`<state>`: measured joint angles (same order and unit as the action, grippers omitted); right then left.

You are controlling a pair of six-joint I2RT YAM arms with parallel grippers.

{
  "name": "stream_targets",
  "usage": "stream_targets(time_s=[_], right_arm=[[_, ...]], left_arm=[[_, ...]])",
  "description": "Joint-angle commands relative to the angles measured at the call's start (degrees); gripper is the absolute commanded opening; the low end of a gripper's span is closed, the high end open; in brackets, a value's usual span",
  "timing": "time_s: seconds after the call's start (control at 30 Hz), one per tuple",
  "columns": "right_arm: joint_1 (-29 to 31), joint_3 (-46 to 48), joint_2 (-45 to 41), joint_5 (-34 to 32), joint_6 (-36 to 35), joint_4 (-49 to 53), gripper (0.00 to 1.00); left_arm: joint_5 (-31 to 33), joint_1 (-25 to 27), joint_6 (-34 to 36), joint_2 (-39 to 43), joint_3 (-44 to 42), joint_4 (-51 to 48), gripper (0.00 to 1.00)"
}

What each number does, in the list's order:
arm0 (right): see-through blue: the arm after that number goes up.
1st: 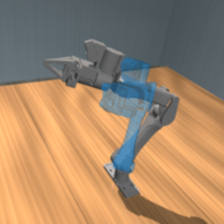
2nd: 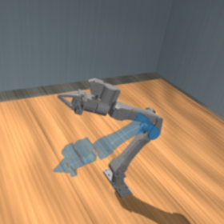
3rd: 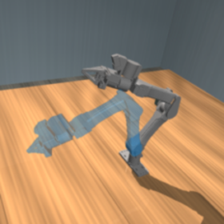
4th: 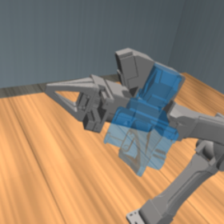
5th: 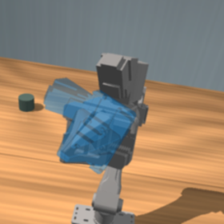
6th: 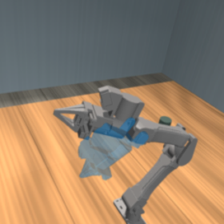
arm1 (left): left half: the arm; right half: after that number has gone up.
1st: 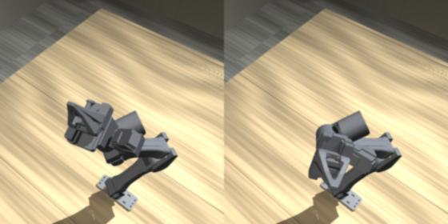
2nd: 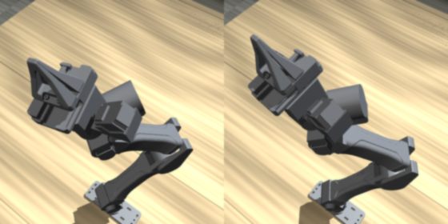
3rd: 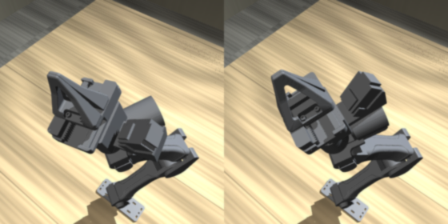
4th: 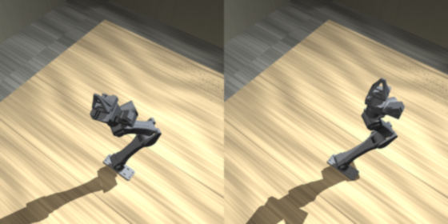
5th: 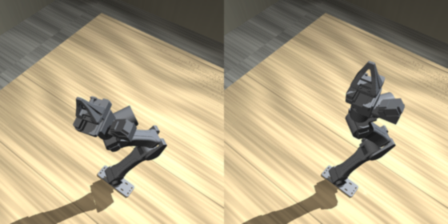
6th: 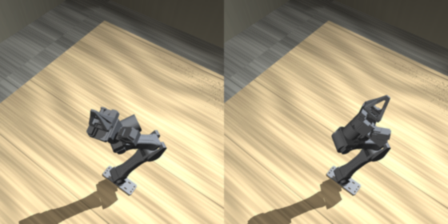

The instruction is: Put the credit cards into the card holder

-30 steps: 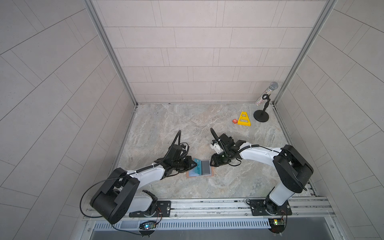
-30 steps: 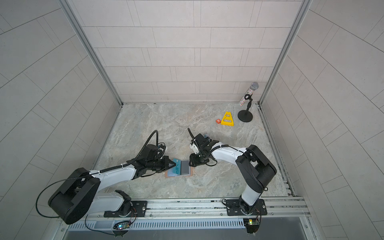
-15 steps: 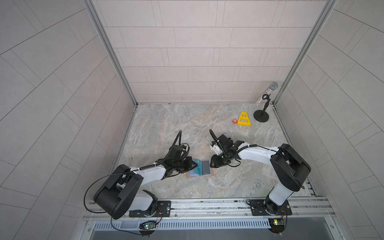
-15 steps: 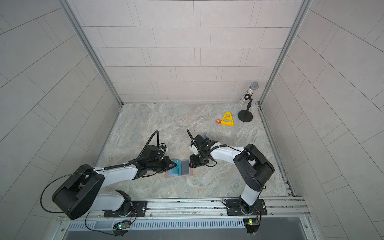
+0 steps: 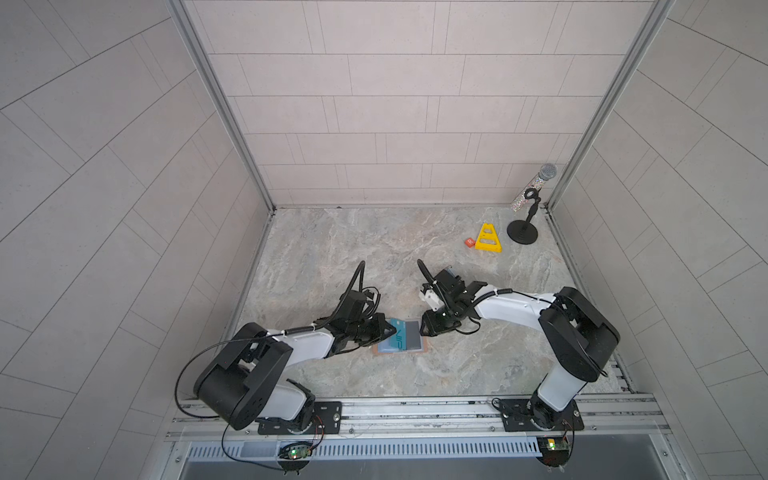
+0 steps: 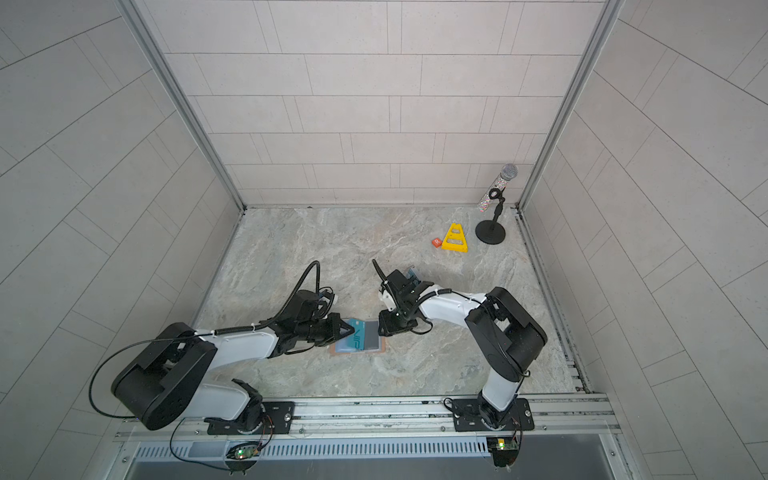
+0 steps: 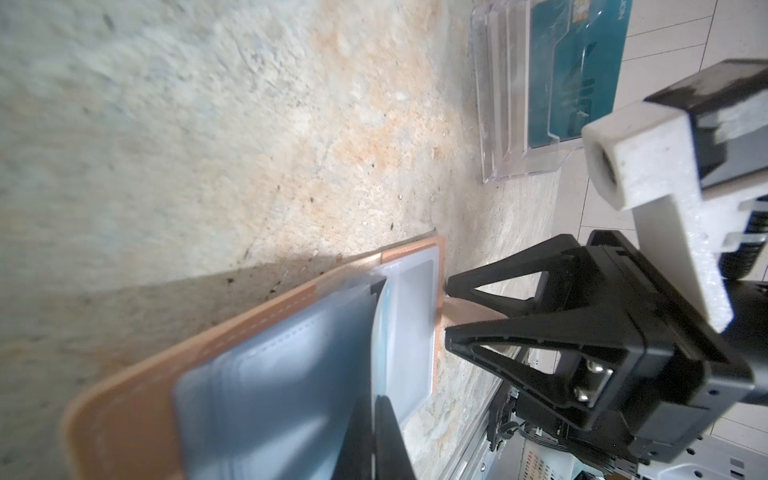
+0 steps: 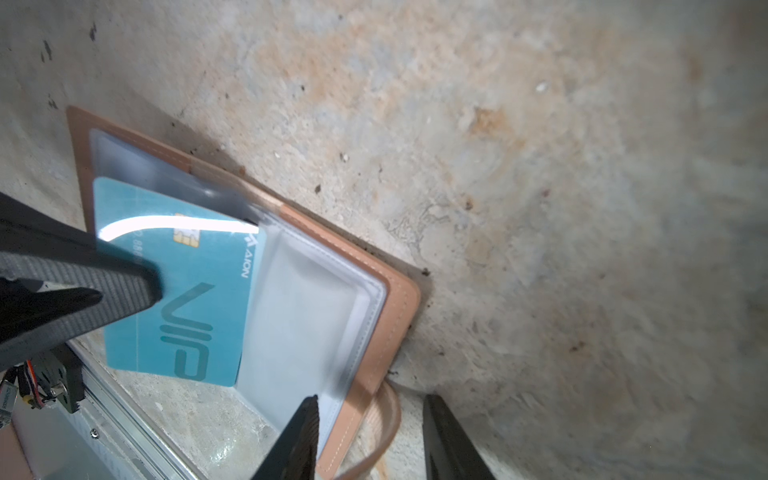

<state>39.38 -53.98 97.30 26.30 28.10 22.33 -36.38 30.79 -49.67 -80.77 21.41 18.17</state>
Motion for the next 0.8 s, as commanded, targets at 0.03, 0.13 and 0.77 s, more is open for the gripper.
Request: stream_targets(time_s=[0.03, 0.13, 0.77], right_arm=[[0.5, -0.8, 1.2, -1.2, -0.2, 1.0, 0.43], [0.5, -0.9, 1.4, -1.3, -0.2, 1.0, 0.43], [1.1, -1.7, 2.0, -1.3, -0.1, 1.5, 0.43]], left_arm=[[1.0, 0.7, 0.8, -1.1, -0.8, -2.1, 0.00], [1.6, 0.8, 0.9, -0.8, -1.1, -2.8, 0.00], [7.6, 2.5, -1.1, 0.7, -3.7, -2.1, 0.00]])
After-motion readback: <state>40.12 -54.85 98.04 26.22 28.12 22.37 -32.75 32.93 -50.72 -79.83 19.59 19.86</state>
